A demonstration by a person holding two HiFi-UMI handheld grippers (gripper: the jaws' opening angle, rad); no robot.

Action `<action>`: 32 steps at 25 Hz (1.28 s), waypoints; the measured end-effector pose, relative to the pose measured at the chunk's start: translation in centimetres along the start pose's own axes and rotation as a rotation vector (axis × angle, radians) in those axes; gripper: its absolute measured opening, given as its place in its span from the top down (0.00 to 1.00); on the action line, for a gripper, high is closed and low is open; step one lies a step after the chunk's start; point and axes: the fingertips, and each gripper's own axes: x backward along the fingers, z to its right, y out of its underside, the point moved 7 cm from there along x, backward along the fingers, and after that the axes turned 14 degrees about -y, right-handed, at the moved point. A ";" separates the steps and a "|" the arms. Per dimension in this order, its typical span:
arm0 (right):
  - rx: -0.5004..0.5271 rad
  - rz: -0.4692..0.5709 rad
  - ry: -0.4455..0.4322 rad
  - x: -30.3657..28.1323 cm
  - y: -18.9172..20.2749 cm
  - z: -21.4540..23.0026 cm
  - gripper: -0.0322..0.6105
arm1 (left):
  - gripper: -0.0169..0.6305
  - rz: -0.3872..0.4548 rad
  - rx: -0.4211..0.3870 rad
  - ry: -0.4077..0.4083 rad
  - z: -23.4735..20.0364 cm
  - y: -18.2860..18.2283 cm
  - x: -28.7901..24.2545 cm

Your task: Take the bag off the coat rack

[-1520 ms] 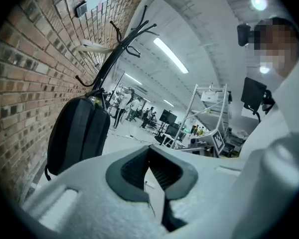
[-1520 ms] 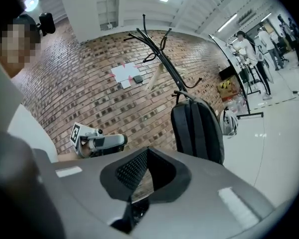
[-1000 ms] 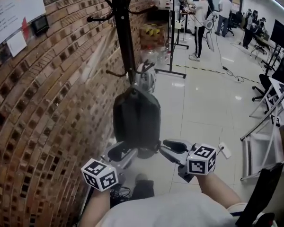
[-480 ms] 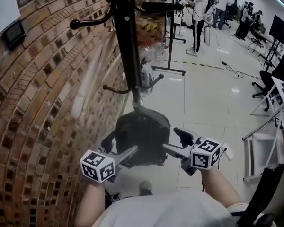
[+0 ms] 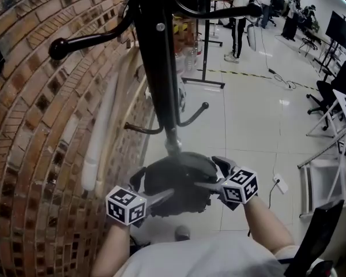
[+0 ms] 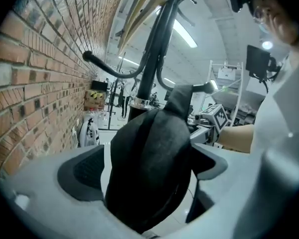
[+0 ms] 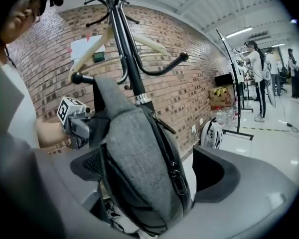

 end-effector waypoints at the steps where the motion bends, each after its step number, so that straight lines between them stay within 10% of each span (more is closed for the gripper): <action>1: -0.002 -0.015 -0.001 -0.3 0.4 0.2 0.15 | 0.14 -0.008 0.012 0.017 -0.1 0.3 -0.4; 5: -0.030 -0.024 -0.021 -1.0 0.9 0.4 0.25 | 0.15 -0.023 0.051 0.084 -0.3 0.8 -1.1; 14: -0.027 -0.057 -0.011 -0.7 0.3 -0.5 0.63 | 0.52 -0.049 0.066 0.012 0.6 0.2 0.1; 32: -0.013 -0.058 -0.073 7.9 6.0 -11.5 0.66 | 0.55 -0.019 0.082 -0.076 13.2 5.3 9.5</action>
